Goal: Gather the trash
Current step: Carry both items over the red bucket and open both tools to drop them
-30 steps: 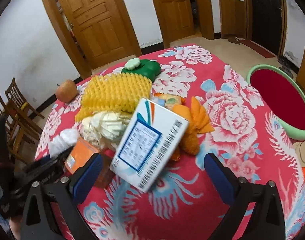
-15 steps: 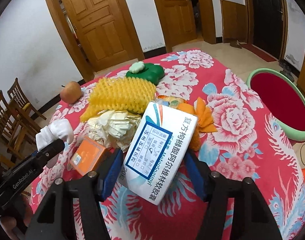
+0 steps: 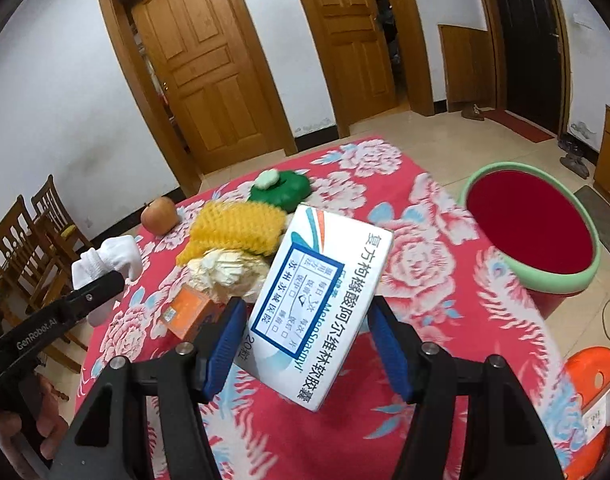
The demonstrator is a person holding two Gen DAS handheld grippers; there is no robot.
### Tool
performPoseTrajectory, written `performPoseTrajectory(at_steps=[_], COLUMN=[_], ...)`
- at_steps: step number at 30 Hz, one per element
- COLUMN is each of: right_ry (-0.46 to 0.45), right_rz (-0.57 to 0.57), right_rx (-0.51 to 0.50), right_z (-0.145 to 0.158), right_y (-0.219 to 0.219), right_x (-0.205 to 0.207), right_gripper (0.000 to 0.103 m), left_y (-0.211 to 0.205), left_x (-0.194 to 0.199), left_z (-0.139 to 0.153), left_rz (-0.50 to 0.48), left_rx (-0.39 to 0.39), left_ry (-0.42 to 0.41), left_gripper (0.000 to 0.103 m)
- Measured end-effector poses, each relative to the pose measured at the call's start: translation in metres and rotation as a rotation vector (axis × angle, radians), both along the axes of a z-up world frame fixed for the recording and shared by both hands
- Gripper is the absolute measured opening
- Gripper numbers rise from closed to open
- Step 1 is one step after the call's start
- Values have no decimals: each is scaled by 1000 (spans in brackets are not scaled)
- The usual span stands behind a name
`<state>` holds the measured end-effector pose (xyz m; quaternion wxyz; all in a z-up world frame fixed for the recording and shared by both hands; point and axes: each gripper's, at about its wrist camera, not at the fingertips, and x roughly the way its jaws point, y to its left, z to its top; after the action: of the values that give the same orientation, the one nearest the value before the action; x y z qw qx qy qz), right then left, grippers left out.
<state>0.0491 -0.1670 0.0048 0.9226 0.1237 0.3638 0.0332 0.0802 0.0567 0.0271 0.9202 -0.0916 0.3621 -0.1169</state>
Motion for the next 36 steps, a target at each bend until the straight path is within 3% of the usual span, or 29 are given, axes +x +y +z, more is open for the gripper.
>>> performPoseTrajectory(at_steps=[16, 31, 36], right_ry=[-26, 56, 92], right_rz=[-147, -361, -405], right_rx=[-1, 66, 107], right_z=[19, -20, -36], right_y=[-102, -220, -241], right_x=[-3, 15, 23], right_gripper=[66, 66, 67], left_y=[-92, -213, -247], left_x=[14, 49, 60], left_z=[12, -3, -9], left_rz=[-129, -302, -352], left_rx=[12, 76, 110], left_ry=[36, 83, 91], left_gripper=[29, 29, 29])
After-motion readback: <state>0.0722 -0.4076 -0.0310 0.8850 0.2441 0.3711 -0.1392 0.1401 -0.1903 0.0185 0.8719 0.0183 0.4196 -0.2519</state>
